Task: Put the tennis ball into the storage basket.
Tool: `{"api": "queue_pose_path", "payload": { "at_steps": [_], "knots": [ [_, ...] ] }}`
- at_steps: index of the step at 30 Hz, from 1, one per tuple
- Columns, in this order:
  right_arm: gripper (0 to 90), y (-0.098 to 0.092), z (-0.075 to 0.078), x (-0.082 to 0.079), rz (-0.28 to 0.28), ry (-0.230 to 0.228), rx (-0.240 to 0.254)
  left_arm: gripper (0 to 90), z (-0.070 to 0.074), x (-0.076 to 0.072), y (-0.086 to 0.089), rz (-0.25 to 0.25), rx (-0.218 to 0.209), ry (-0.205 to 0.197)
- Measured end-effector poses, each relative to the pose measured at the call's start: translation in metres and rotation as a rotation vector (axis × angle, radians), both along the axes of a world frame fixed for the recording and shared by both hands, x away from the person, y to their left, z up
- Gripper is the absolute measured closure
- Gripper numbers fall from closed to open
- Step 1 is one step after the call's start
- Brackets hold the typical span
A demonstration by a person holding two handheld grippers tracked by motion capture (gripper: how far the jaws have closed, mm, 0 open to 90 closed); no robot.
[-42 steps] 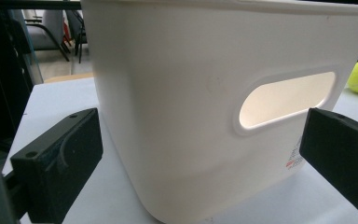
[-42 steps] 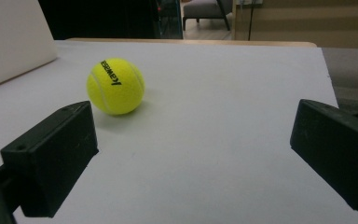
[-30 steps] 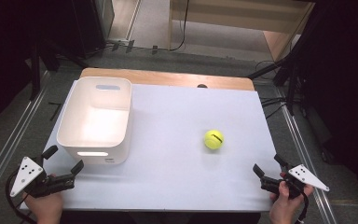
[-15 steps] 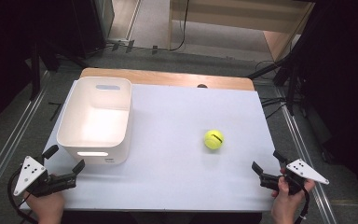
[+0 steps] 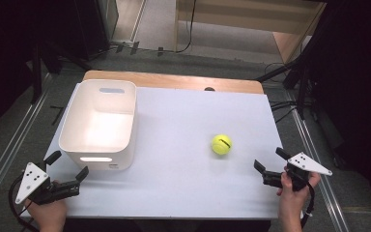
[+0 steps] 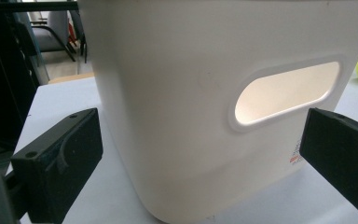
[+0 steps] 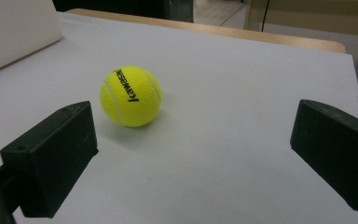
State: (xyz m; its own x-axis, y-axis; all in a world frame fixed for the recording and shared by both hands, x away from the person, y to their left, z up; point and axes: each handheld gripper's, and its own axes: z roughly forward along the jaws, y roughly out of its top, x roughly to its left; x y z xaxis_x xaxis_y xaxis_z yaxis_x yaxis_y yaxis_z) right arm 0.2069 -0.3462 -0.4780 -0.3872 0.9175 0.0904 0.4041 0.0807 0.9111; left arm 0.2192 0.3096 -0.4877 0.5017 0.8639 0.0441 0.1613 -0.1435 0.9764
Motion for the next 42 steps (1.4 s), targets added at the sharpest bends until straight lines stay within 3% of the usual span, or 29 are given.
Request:
{"api": "queue_pose_path", "payload": {
  "at_steps": [3, 21, 30, 42],
  "knots": [
    [0.0, 0.003, 0.004, 0.007, 0.002, 0.025, -0.025, 0.0, 0.000, 0.000, 0.000, 0.000, -0.003, 0.000],
    [0.0, 0.031, 0.024, 0.040, 0.102, 0.060, -0.080, 0.0, 0.000, 0.000, -0.001, 0.002, 0.015, 0.004],
    [0.0, 0.051, 0.028, 0.061, 0.202, 0.155, -0.126, 0.0, 0.000, 0.000, -0.001, 0.004, 0.014, 0.004],
    [0.0, 0.067, 0.022, 0.086, 0.252, 0.264, -0.170, 0.0, 0.000, 0.000, -0.001, 0.004, 0.013, 0.005]
  ]
}}
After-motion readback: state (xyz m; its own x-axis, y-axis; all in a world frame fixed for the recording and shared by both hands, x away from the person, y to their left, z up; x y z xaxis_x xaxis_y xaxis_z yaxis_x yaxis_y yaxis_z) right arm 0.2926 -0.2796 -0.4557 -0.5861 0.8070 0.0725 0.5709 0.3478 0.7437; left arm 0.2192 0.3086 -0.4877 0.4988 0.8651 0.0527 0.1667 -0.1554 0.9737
